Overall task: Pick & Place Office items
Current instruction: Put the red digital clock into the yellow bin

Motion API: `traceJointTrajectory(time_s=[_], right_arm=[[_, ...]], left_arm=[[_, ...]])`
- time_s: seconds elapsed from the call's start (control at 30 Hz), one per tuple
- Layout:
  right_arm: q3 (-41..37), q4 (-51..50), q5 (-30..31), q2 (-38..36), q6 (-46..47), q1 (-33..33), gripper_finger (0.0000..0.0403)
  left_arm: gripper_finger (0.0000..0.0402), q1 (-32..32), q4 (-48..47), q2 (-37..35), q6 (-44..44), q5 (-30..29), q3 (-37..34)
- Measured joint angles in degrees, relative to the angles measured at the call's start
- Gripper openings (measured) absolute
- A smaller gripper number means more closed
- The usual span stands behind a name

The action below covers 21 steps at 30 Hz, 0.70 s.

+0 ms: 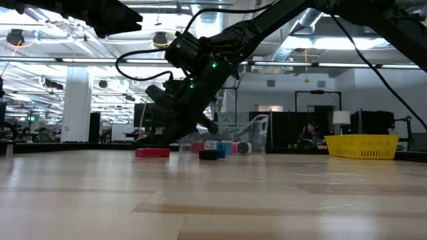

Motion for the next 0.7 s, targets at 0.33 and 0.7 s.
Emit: traceJointTrajectory(time_s=[0.33, 0.7], right_arm=[[-0.01, 1.61, -3.08, 0.00, 0.24, -1.18, 0.0000], [-0.03, -0.33, -4.47, 0.00, 1.04, -1.20, 0.0000]], left_arm=[[0.0209, 0.01, 0.06, 0.00, -0.02, 0.02, -0.01], [0.0209, 0.01, 0.09, 0.00, -0.02, 0.03, -0.02]])
